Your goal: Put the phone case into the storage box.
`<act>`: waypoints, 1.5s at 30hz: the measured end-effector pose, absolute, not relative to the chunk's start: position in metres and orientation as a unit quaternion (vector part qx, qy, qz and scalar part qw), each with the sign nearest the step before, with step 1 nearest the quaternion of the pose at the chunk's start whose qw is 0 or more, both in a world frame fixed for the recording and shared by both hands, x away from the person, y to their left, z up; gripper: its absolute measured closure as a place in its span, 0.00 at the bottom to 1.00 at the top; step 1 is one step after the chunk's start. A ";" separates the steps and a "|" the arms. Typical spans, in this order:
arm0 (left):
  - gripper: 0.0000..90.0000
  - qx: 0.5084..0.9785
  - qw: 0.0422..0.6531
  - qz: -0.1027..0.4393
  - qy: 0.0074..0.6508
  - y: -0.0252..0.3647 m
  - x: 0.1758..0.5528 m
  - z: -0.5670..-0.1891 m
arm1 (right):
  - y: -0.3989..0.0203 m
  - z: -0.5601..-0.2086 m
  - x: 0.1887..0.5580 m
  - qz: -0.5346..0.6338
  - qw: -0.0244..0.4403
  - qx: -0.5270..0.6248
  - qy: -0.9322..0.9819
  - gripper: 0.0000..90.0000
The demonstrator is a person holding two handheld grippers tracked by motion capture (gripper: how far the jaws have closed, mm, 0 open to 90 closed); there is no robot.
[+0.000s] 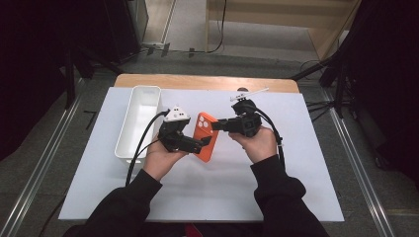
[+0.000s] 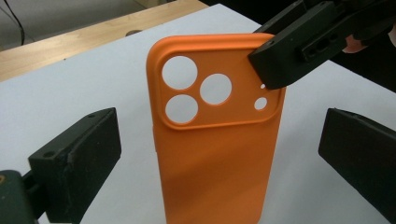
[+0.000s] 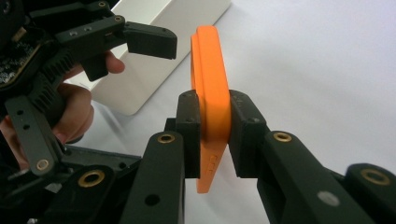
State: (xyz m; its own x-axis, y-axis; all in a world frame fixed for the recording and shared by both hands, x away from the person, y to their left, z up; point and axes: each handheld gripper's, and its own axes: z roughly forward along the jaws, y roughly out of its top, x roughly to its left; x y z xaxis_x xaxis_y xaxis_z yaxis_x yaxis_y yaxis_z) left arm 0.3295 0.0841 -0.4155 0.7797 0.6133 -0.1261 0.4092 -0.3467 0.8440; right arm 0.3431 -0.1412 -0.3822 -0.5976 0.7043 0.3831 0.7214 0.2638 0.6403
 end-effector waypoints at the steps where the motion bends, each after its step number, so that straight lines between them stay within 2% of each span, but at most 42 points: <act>1: 0.00 0.811 0.478 0.109 0.318 0.082 0.329 -0.416 | -0.141 -0.382 0.343 -0.409 0.009 -0.448 -0.795 0.83; 24: 0.01 0.807 0.463 0.152 0.334 0.063 0.323 -0.425 | -0.132 -0.381 0.336 -0.405 0.018 -0.452 -0.795 0.83; 32: 0.06 0.806 0.452 0.153 0.351 0.063 0.325 -0.431 | -0.129 -0.383 0.336 -0.405 0.021 -0.454 -0.794 0.83; 36: 0.15 0.803 0.459 0.144 0.352 0.065 0.326 -0.433 | -0.129 -0.383 0.335 -0.407 0.021 -0.454 -0.792 0.83; 45: 0.17 0.802 0.460 0.147 0.352 0.065 0.324 -0.432 | -0.130 -0.382 0.335 -0.409 0.023 -0.454 -0.791 0.83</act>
